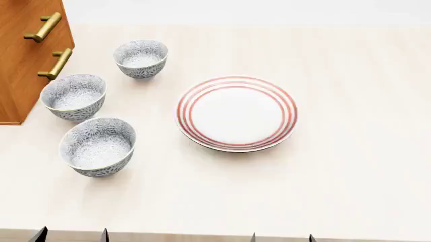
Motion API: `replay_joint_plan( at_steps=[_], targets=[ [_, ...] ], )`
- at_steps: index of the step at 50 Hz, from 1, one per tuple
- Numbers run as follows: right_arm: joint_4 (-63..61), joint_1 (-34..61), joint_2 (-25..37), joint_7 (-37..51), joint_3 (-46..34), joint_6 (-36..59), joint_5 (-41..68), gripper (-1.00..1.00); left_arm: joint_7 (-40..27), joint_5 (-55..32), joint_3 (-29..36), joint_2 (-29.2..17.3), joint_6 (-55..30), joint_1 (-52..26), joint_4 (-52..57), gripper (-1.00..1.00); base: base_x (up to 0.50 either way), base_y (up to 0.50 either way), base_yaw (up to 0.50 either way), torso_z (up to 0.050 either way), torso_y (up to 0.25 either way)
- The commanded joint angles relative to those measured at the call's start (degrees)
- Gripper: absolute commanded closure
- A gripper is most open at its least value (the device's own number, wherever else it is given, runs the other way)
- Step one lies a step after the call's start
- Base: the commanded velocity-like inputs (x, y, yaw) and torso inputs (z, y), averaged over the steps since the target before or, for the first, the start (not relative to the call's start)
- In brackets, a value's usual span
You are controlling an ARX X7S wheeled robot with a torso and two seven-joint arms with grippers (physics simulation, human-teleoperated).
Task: Open the top drawer of the cabinet.
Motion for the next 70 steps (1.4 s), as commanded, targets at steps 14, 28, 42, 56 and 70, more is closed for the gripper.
replay_joint_plan(
  at_steps=[14, 28, 42, 56, 70],
  targets=[
    [0.3, 0.0, 2.8, 4.2, -3.2, -0.5, 3.3, -1.00, -2.8, -2.4, 3.9, -3.0, -0.4, -0.1, 0.1, -1.00, 0.00, 0.00, 0.00, 0.000, 0.000],
    [0.2, -0.1, 4.1, 5.5, -4.9, -1.1, 4.0, -1.00, -5.0, -2.5, 5.4, -4.2, -0.3, -0.2, -0.1, -1.00, 0.00, 0.36, 0.00, 0.000, 0.000],
    [-0.2, -0.1, 5.1, 6.5, -6.0, -0.9, 4.9, -1.00, -6.6, -2.7, 6.5, -5.0, -0.9, -0.4, 0.1, -1.00, 0.00, 0.50, 0.00, 0.000, 0.000],
    [0.5, 0.3, 5.6, 8.1, -6.3, -1.1, 6.4, -1.00, -7.7, -2.6, 7.9, -6.3, 1.0, -0.1, 0.2, -1.00, 0.00, 0.18, 0.00, 0.012, 0.000],
    [0.1, 0.1, 6.4, 9.0, -7.3, -1.5, 7.1, -1.00, -8.0, -5.9, 7.5, -6.7, -1.0, -0.5, 0.6, -1.00, 0.00, 0.00, 0.00, 0.050, 0.000]
  ],
)
